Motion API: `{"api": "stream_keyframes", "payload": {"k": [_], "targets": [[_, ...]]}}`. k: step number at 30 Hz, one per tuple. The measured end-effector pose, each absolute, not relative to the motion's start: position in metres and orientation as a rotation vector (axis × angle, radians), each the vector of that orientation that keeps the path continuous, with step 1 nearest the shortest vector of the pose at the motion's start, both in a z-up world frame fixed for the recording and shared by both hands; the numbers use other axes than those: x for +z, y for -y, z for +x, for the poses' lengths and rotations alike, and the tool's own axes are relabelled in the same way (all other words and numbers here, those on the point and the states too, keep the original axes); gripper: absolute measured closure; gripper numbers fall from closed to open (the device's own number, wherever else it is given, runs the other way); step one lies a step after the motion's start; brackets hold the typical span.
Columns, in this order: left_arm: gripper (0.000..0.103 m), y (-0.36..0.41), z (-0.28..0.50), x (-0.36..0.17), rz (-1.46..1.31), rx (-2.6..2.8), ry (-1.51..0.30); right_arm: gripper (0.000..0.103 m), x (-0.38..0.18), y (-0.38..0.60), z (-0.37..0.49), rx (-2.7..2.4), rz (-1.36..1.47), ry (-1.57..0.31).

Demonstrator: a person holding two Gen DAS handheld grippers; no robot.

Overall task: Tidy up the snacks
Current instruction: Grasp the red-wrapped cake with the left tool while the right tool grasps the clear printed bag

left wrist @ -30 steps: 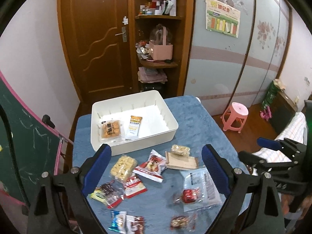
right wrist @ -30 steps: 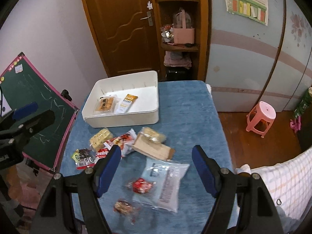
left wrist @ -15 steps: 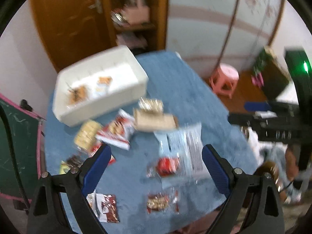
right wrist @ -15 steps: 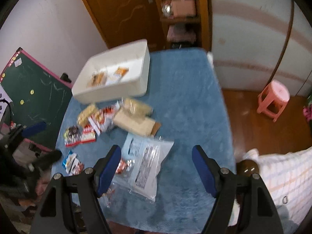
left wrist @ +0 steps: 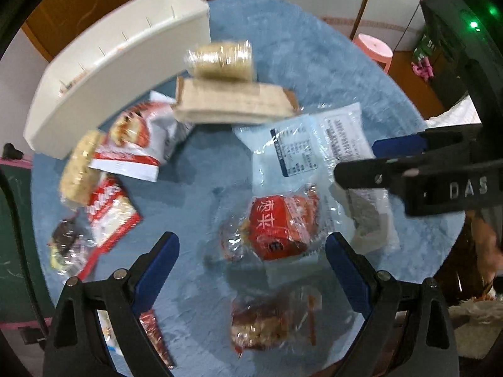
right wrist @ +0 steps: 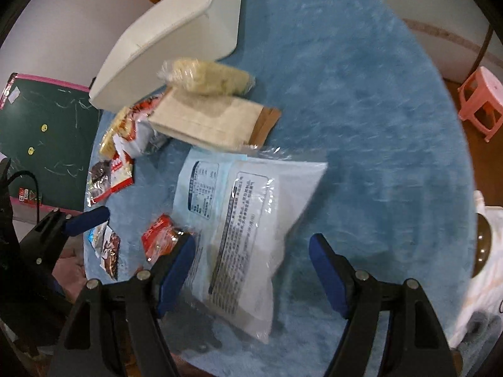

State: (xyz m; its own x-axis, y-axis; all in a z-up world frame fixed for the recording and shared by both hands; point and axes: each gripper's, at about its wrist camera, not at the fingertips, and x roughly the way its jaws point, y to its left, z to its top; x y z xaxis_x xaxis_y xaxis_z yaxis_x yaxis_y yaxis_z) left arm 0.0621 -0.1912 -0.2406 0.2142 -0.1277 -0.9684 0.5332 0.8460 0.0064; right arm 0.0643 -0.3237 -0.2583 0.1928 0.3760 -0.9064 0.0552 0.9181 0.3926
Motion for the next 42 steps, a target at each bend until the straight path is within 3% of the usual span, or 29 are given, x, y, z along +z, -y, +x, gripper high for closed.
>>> {"api": "stream_keyframes", "payload": {"k": [3, 8, 13, 14, 17, 22, 28, 42], "targets": [[0.009, 0.194, 0.07, -0.255, 0.342, -0.489, -1.325, 0.037, -0.273, 0.319, 0.069, 0.244, 0.4, -1.397], [0.01, 0.199, 0.08, -0.275, 0.313, -0.486, -1.373, 0.038, -0.277, 0.322, 0.068, 0.268, 0.44, -1.373], [0.026, 0.192, 0.095, -0.283, 0.17, -0.542, -1.431, 0.05, -0.274, 0.323, 0.063, 0.301, 0.426, -1.343], [0.037, 0.19, 0.093, -0.283, 0.158, -0.551, -1.434, 0.051, -0.274, 0.325, 0.063, 0.313, 0.433, -1.34], [0.046, 0.191, 0.092, -0.282, 0.149, -0.569, -1.439, 0.058, -0.272, 0.326, 0.063, 0.324, 0.428, -1.329], [0.048, 0.205, 0.084, -0.273, 0.247, -0.56, -1.439, 0.072, -0.263, 0.323, 0.059, 0.335, 0.384, -1.282], [0.048, 0.22, 0.086, -0.259, 0.316, -0.524, -1.455, 0.083, -0.253, 0.33, 0.051, 0.347, 0.405, -1.238], [0.048, 0.258, 0.087, -0.212, 0.407, -0.513, -1.406, 0.09, -0.209, 0.332, 0.025, 0.334, 0.263, -1.113]]}}
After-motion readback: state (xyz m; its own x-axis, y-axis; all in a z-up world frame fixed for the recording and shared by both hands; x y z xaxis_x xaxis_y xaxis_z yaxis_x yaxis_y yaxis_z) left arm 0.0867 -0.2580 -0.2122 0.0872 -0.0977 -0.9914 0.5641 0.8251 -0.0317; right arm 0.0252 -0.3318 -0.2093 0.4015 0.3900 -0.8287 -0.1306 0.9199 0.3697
